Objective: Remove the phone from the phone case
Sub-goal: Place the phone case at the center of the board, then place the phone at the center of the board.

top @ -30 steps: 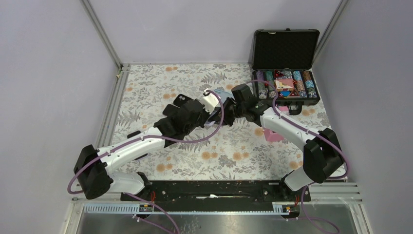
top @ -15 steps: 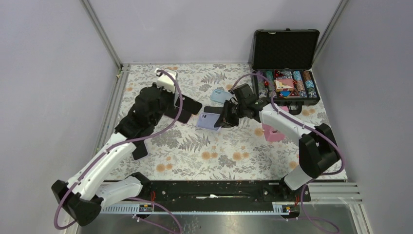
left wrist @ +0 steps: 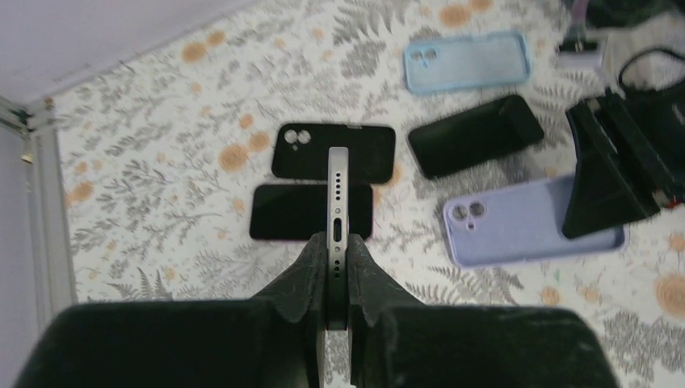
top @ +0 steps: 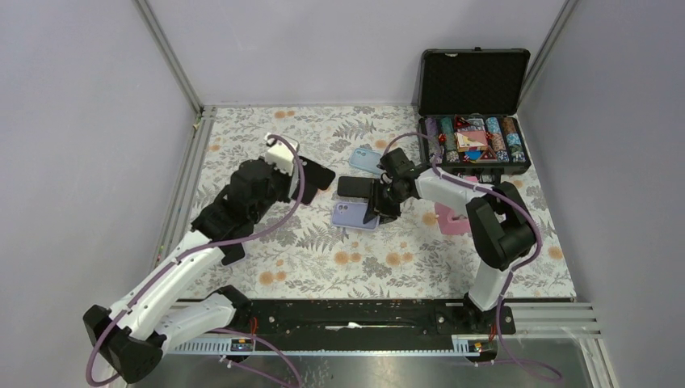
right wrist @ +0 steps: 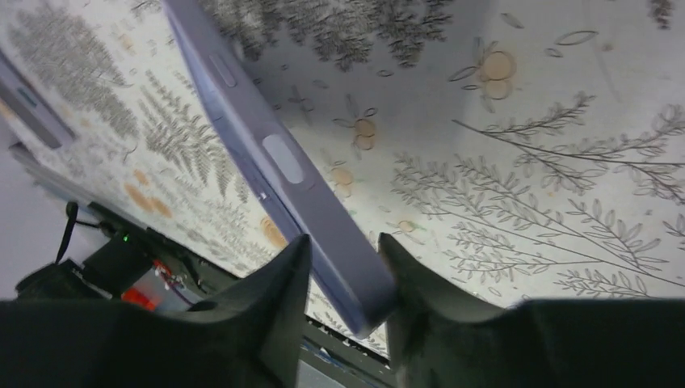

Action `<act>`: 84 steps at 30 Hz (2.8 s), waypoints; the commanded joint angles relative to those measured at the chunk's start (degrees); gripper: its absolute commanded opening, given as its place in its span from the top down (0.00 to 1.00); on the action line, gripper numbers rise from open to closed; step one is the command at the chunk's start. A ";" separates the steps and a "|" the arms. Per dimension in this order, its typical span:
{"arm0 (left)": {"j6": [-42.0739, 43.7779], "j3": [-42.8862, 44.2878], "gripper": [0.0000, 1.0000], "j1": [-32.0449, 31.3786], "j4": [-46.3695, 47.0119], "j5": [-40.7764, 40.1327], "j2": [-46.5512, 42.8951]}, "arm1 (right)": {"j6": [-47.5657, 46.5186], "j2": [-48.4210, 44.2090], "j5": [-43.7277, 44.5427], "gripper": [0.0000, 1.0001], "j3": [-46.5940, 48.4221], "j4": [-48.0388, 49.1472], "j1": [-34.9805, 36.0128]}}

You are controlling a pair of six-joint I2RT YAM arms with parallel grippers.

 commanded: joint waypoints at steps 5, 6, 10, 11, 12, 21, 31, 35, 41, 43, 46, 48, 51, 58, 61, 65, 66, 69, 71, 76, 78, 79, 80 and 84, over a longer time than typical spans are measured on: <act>-1.45 -4.16 1.00 -8.29 2.80 -1.60 4.75 | -4.87 -3.30 12.84 0.17 2.23 -4.25 -0.17; -1.53 -4.37 1.00 -9.66 2.98 -2.54 5.88 | -5.50 -4.36 13.94 0.14 2.55 -5.36 -0.35; -2.57 -3.67 1.00 -14.33 3.48 -5.32 10.55 | -7.20 -8.94 17.16 0.12 3.55 -8.94 -1.74; -2.61 -3.39 1.00 -15.43 3.53 -5.97 11.76 | -7.30 -10.45 18.29 0.11 3.45 -9.60 -2.18; -2.61 -3.17 1.00 -16.64 3.67 -6.98 12.86 | -7.22 -12.13 19.37 0.11 3.09 -9.82 -2.96; 3.29 -1.27 1.00 -23.09 3.21 -8.69 21.15 | -6.30 -26.22 16.70 0.09 2.38 -11.49 -11.88; 0.12 0.52 1.00 -31.03 3.00 -10.00 32.19 | -2.36 -29.59 9.77 0.09 3.44 -10.24 -16.40; -5.42 0.55 1.00 -35.18 2.59 -7.99 36.25 | 0.49 -30.10 6.68 0.10 1.44 -6.39 -17.05; -11.32 1.36 0.99 -38.18 1.71 -4.47 42.85 | 3.77 -30.22 4.27 0.12 -1.70 -3.02 -17.37; -13.31 2.35 0.99 -38.49 1.68 -2.32 44.91 | 4.02 -30.86 4.43 0.12 -2.55 -3.04 -17.74; -15.91 3.30 0.98 -39.27 2.34 0.06 48.15 | 3.92 -32.47 4.79 0.13 -3.32 -3.85 -19.02; -17.74 4.08 0.97 -39.61 2.68 0.89 50.63 | 3.10 -33.68 6.37 0.13 -2.69 -5.54 -19.67; -22.19 5.13 0.95 -39.97 2.68 3.07 53.68 | 1.36 -35.11 8.36 0.13 -1.55 -7.35 -20.22; -25.28 4.80 0.81 -42.75 6.10 6.02 58.86 | 0.67 -36.63 9.16 0.13 -2.34 -8.57 -20.89; -24.81 4.30 0.79 -42.78 7.82 6.18 60.24 | 1.20 -37.61 8.52 0.13 -3.74 -8.57 -20.93; -22.60 3.80 0.80 -42.97 8.26 5.58 60.67 | 1.69 -39.31 8.60 0.14 -5.80 -8.59 -21.01; -21.86 2.96 0.81 -43.22 8.72 4.30 60.91 | 1.78 -39.52 8.65 0.13 -6.25 -8.57 -20.96; -19.55 1.18 0.83 -43.86 10.22 -0.92 63.20 | 2.07 -39.55 8.29 0.14 -6.39 -8.56 -21.02; -18.05 -0.27 0.82 -44.23 12.16 -4.97 64.62 | 2.37 -39.60 7.94 0.14 -6.21 -8.60 -21.07; -15.68 -2.25 0.77 -44.19 16.15 -11.49 66.94 | 2.83 -40.16 7.06 0.14 -5.58 -8.67 -21.37; -15.09 -2.99 0.76 -43.99 16.98 -11.58 67.69 | 3.04 -40.46 6.72 0.14 -5.47 -8.65 -21.49; -14.94 -3.73 0.76 -43.84 17.62 -11.36 67.86 | 3.11 -40.49 6.52 0.14 -5.47 -8.69 -21.55; -15.22 -4.73 0.75 -43.41 18.60 -11.03 67.69 | 3.09 -40.56 6.41 0.14 -5.44 -8.70 -21.61; -16.92 -5.68 0.57 -41.11 20.06 -6.49 66.18 | 3.57 -40.63 5.89 0.14 -5.74 -8.65 -21.72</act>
